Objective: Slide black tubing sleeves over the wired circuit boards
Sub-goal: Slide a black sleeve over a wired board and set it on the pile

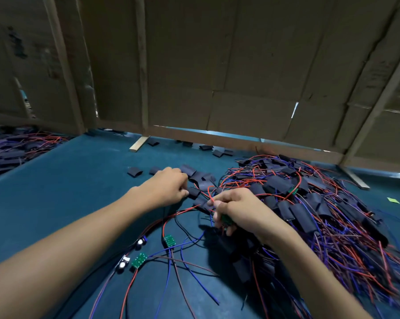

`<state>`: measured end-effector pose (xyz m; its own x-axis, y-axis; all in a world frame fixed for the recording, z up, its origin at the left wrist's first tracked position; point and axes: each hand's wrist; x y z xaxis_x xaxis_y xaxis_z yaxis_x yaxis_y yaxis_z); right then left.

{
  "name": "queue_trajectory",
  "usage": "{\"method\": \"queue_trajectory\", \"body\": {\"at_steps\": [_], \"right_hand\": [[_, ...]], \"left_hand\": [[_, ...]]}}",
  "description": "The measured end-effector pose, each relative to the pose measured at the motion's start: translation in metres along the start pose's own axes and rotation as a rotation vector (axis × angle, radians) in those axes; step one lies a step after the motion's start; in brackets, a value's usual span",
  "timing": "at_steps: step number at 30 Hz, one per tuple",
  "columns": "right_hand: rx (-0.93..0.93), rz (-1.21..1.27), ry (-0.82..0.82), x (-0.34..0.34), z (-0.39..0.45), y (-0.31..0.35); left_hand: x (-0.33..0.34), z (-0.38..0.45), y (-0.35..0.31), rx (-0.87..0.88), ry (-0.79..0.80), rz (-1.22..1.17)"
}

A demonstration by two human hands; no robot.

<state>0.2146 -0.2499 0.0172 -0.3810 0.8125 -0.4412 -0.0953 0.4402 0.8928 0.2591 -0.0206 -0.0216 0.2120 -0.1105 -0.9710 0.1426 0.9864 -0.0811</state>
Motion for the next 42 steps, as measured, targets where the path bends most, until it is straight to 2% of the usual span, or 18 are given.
{"method": "queue_trajectory", "body": {"at_steps": [3,6,9,12,15,18,22,25,27,31,34,38,42], "right_hand": [[0.015,0.009,-0.034,0.008,0.005,-0.007],[-0.036,-0.104,-0.11,0.014,0.01,-0.016],[-0.16,-0.206,-0.188,0.018,0.012,-0.027],[-0.197,-0.262,-0.206,0.021,0.014,-0.032],[-0.184,-0.173,-0.209,0.022,0.014,-0.033],[-0.147,-0.03,-0.194,0.021,0.011,-0.03],[-0.154,0.107,-0.165,0.021,0.006,-0.028],[-0.165,0.207,-0.149,0.019,0.005,-0.028],[-0.159,0.264,-0.155,0.017,0.004,-0.027],[-0.119,0.39,-0.151,0.013,0.005,-0.03],[-0.128,0.446,-0.119,0.015,0.006,-0.031],[-0.144,0.496,-0.061,0.015,0.007,-0.035],[-0.162,0.604,-0.056,0.014,0.007,-0.037]], "left_hand": [[0.0,-0.005,-0.004,0.03,0.089,-0.103],[0.001,-0.007,-0.004,0.078,0.176,-0.033],[-0.004,-0.005,0.0,0.1,0.208,-0.02],[-0.009,-0.003,-0.004,0.154,0.229,0.078],[-0.008,-0.001,-0.008,0.225,0.253,0.161],[-0.005,0.0,-0.012,0.24,0.223,0.08],[-0.01,-0.002,-0.014,0.176,0.214,-0.011],[-0.013,-0.015,-0.011,0.172,0.117,-0.02],[-0.015,-0.031,-0.01,0.153,-0.006,-0.08],[-0.014,-0.073,-0.014,0.144,-0.277,-0.536],[-0.008,-0.104,-0.021,0.115,-0.431,-0.645],[-0.008,-0.117,-0.028,0.207,-0.411,-0.687],[-0.012,-0.114,-0.031,0.22,-0.441,-0.708]]}}
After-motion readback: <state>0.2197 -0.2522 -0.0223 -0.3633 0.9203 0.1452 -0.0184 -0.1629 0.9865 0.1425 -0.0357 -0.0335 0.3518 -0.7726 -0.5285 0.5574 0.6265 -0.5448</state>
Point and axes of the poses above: each hand's wrist, its own z-axis towards the middle knuckle, its own x-axis out of the palm, y = z × x, and after that the axes turned 6 degrees about -y, right-handed
